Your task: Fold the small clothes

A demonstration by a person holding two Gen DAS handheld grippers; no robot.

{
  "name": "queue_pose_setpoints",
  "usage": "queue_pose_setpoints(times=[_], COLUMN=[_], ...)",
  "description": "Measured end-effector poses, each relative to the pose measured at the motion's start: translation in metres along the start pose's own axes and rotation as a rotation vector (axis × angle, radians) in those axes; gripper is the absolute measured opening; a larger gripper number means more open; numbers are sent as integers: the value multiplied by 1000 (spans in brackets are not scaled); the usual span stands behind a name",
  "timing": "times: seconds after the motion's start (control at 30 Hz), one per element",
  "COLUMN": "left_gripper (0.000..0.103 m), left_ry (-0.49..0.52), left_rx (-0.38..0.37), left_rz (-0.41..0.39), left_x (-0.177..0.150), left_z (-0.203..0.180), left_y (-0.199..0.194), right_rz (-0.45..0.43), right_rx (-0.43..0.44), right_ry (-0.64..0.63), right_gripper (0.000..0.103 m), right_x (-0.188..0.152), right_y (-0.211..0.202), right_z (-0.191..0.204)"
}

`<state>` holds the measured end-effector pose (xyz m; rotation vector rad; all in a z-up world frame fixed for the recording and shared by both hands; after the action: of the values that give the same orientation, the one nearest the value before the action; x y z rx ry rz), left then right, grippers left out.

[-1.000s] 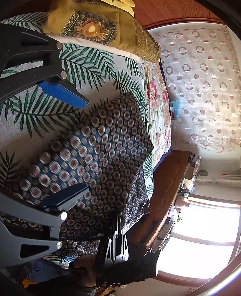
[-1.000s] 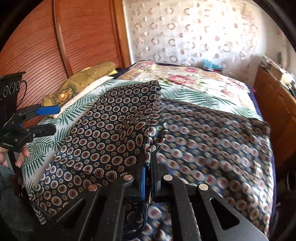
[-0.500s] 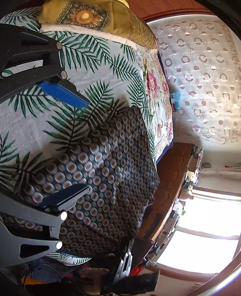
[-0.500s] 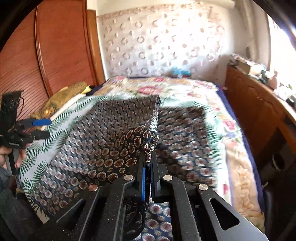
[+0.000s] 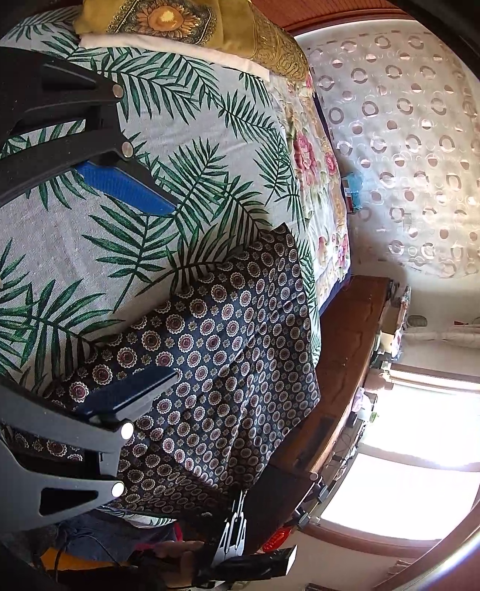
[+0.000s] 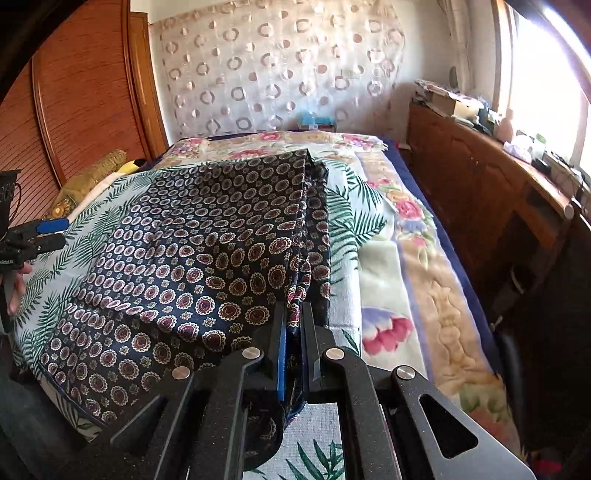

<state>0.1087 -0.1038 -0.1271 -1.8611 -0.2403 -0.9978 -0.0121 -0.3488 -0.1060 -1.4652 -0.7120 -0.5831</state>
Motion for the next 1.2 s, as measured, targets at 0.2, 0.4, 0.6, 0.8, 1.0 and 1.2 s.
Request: queue_pose_setpoints(times=[0.2, 0.4, 0.6, 0.8, 1.0, 1.2], left_gripper=[85, 84, 84, 84, 84, 84], left_ry=[-7, -11, -18, -27, -27, 3], left_rx=[0, 0, 1, 2, -12, 8], left_rz=[8, 13, 24, 35, 58, 98], left_x=[-2, -2, -6, -6, -5, 10], left_z=[1, -1, 2, 6, 8, 12], left_y=[4, 7, 11, 16, 26, 46], right_rz=[-60, -87, -46, 9, 32, 36], right_rx=[-32, -44, -23, -19, -21, -37], right_ry=[-3, -28, -45, -34, -13, -4], right_gripper=[35, 35, 46, 46, 46, 46], right_x=[28, 47, 47, 46, 50, 45], right_y=[-11, -8, 13, 34, 42, 40], right_z=[-7, 0, 6, -2, -8, -7])
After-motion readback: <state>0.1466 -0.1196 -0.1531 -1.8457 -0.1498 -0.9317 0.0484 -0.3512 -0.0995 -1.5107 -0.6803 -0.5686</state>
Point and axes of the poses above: each gripper's, at about its wrist camera, not at the fingertips, and y roughly the way its jaws point, z to its left, x to its top, the point moved 6 cm from there along y, roughly the way its jaws point, and after that the axes turned 6 degrees about -x, right-handed, at the moved point
